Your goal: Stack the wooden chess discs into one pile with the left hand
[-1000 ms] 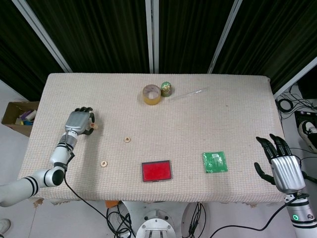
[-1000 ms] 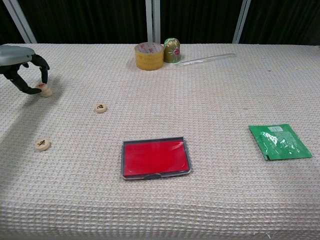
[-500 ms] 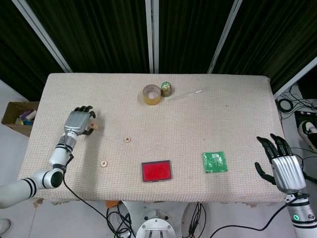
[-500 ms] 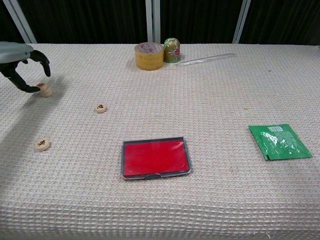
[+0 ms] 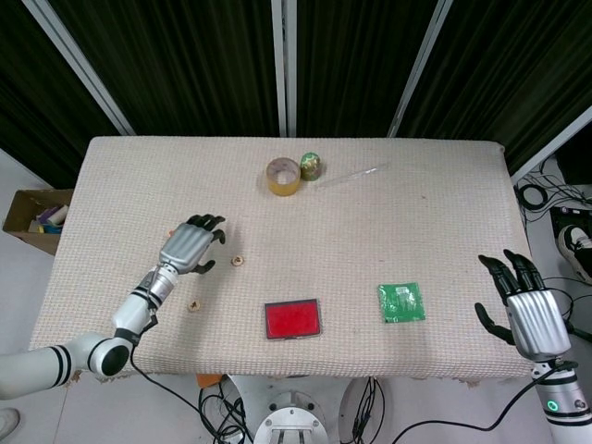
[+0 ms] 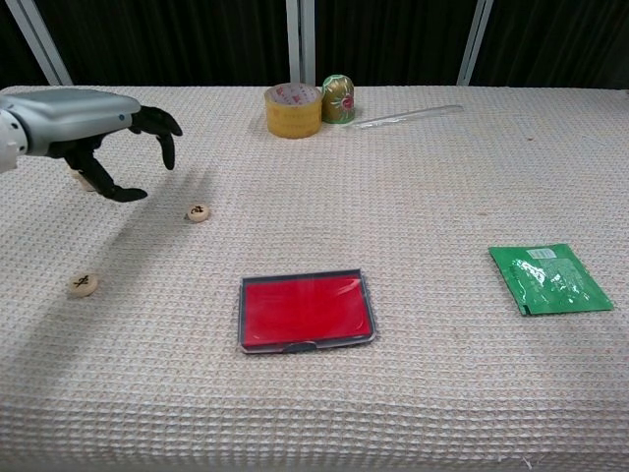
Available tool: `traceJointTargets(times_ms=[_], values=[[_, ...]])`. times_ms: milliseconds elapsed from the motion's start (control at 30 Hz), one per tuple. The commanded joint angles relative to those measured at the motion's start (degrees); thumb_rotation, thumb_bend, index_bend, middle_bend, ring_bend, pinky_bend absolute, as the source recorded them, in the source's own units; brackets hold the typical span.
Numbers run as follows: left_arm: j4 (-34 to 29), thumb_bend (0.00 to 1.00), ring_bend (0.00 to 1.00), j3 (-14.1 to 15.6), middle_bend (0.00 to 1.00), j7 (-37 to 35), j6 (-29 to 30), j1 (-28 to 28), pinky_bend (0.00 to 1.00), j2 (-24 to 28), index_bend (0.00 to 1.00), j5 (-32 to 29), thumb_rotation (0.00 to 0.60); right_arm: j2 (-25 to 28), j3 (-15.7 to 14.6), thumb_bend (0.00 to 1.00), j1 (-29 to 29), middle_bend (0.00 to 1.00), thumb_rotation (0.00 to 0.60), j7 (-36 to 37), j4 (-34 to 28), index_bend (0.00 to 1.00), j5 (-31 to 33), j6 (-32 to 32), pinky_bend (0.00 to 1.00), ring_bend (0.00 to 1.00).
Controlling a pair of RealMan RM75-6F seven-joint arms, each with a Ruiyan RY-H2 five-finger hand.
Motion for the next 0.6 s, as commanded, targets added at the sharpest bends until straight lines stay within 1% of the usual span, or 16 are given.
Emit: traceJointTargets(times_ms=[33, 333, 600], values=[[1.8, 0.31, 0.09, -0.4, 0.10, 1.7, -1.2, -1.5, 0.16, -2.6, 0.39, -1.6, 0.600, 0.0, 0.0, 0.30, -0.1, 0.22, 0.600, 0.3, 0.2, 0.13, 0.0, 0.2, 0.14, 0.04], [5.5, 0.31, 0.09, -0.5, 0.10, 5.3, -3.0, -3.6, 0.16, -7.2, 0.41, -6.1, 0.600, 0.3, -0.1, 0.30, -0.4, 0.22, 0.600, 1.6, 1.0, 0.13, -0.1, 0.7, 0.14, 0.04], [6.1, 0.33, 0.09, -0.5, 0.11, 6.1, -2.5, -4.0, 0.16, -8.4, 0.43, -7.2, 0.600, 0.3, -0.2, 0.30, -0.6, 0.22, 0.600, 2.0, 1.4, 0.13, -0.1, 0.9, 0.14, 0.04]])
